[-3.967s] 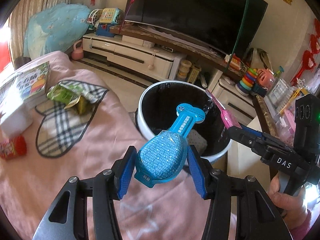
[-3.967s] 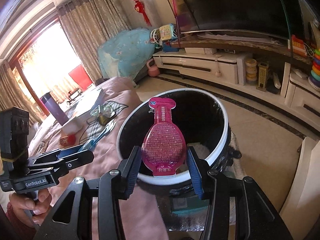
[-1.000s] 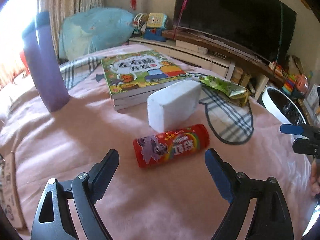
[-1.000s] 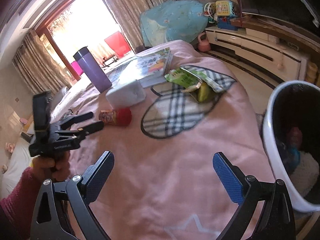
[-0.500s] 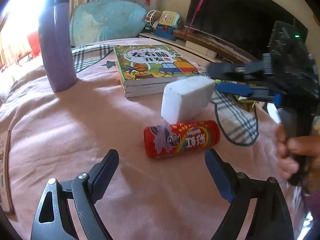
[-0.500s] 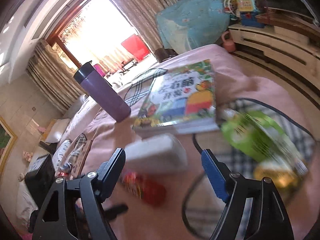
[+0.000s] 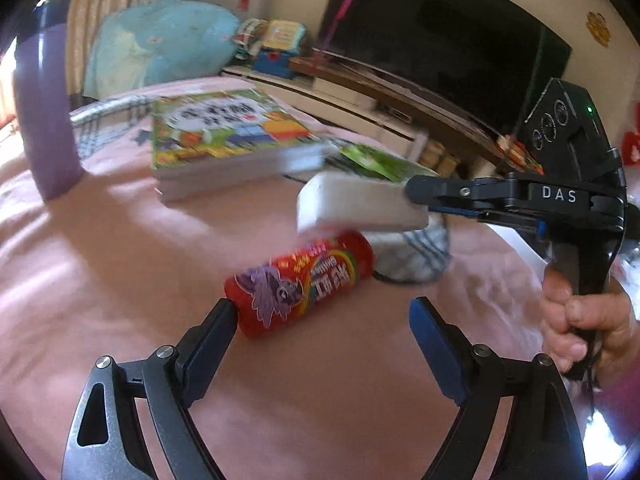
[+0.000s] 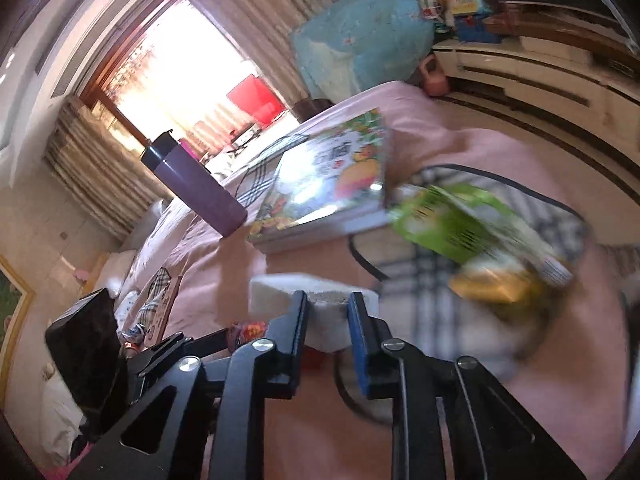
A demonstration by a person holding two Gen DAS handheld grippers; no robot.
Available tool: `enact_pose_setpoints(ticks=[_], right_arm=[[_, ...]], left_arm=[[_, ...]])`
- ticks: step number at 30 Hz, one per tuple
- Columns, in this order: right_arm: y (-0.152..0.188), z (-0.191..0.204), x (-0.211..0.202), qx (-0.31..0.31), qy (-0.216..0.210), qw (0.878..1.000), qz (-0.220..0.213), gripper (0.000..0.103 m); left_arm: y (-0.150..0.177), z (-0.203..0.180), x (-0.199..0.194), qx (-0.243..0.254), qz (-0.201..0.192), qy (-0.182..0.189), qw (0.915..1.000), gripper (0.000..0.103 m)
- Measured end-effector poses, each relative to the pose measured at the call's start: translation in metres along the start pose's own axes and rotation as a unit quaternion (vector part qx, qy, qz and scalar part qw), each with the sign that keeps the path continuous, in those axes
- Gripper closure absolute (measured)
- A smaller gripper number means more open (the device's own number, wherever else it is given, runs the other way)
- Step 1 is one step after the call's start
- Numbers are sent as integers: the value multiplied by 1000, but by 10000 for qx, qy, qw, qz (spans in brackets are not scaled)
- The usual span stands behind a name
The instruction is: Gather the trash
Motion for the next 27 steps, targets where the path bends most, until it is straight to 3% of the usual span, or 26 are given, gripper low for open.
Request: enact_pose_setpoints(ticks=[4,7,10,12,13,14,17,23,27], right_arm=[[24,-15,-40,56,90,9999,36,86],[41,-22,-64,35,102,9999,111,86],[51,-27,-79,2,106,9997,214,81],[52,-30,-82,-76,211,9995,228,67],[51,-30,-83,-190,309,9992,183,47],[49,-29,-83,-294,390,9987,133,36],[49,-23,-79,-657,359,9970,192,33],[57,6,-39,-2139,494,9720,840,19],[65,13,-12,-2786,895,9499,1095,18]], left_arm=[[25,-33,-8,236,280,368,9987,16],[35,-52,-21,611,298,230,9974,15],[31,-49,-32,656,241,66,9975,15],[25,-44,-37,666,175,-214,9974,15],[21,-39,-37,660,168,-367,9970,15],[17,-33,-37,638,186,-500,9965,15],[5,-25,-34,648,125,-622,9959,15],[-5,-18,-17,755,337,-636,9945,15],[-19,-14,10,838,453,-646,9934,15]])
Point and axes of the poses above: each gripper's, at about its wrist camera, not at the fingertips, and x roughly the way its jaws point, z to its left, y to its underside, the point moved 3 cm from there along x, roughly the way its jaws point, and after that the axes turned 5 degrees about x, right-handed, at the moved point
